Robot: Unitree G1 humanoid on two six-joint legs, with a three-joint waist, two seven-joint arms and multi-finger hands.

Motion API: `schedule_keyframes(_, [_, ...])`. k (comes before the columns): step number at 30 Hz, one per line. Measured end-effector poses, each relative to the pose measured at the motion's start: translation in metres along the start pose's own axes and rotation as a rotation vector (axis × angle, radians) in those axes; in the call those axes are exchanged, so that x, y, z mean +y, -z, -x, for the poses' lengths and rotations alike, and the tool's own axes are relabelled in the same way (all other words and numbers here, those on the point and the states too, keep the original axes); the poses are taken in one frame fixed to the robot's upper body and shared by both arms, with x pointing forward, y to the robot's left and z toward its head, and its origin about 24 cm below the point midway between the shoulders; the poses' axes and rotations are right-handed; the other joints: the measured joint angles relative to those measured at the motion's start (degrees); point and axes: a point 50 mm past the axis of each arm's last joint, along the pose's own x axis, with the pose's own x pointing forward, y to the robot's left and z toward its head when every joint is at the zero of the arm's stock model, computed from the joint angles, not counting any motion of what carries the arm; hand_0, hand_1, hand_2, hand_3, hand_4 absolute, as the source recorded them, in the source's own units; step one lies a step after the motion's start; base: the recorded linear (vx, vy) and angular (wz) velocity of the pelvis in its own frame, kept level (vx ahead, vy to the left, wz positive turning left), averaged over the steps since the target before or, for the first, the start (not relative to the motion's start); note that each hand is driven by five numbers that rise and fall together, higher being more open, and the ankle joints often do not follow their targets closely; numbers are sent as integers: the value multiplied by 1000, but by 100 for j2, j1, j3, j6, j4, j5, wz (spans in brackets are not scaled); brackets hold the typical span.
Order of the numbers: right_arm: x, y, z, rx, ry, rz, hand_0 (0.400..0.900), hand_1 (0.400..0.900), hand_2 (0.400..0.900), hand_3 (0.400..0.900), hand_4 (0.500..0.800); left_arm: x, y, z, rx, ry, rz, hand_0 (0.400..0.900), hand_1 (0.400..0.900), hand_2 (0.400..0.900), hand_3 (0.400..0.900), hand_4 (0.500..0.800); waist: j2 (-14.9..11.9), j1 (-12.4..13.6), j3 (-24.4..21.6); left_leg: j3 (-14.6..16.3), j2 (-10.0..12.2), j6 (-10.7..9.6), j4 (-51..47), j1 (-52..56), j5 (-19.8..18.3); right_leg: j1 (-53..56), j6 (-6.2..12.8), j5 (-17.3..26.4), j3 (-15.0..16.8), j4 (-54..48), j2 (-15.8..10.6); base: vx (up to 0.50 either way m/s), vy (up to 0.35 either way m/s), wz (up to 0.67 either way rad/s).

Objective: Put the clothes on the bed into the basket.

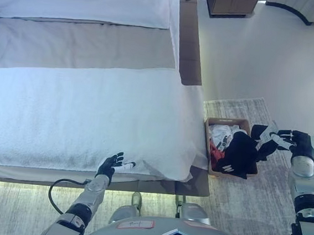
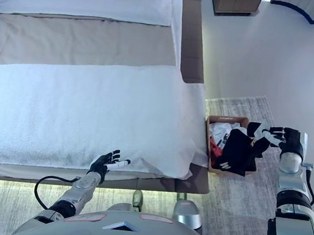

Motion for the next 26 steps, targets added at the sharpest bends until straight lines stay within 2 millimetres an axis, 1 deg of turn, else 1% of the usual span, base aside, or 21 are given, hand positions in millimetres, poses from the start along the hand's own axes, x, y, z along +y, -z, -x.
schedule_keyframes(4, [0,-6,-2,-15,1,-8,900,900,900,900,800,0,0,0,0,0,0,900,900,900,900,800,-31,-14,25,0,0,15,0,12,-12,15,18,-17,1,0,1,0,0,0])
schedule_keyframes(10, [1,-11,-3,-26,3,-13,900,900,900,900,800,0,0,0,0,0,-4,900,900,900,900,800,-70,-18,52,-2,1,17,0,17,-15,20,18,-18,0,0,2,0,0,0])
schedule_keyframes(23, [1,-9,-3,-19,1,-9,900,900,900,900,800,0,0,0,0,0,-5,900,900,900,900,800,-111,-20,78,-11,1,16,0,56,-15,62,-4,-4,-12,0,1,0,0,0])
schedule_keyframes(26, [5,-7,-2,-15,-9,-10,900,900,900,900,800,0,0,0,0,-1,-4,900,900,900,900,800,-112,-22,79,-16,1,17,0,67,-15,76,-5,-4,-14,0,2,0,0,0])
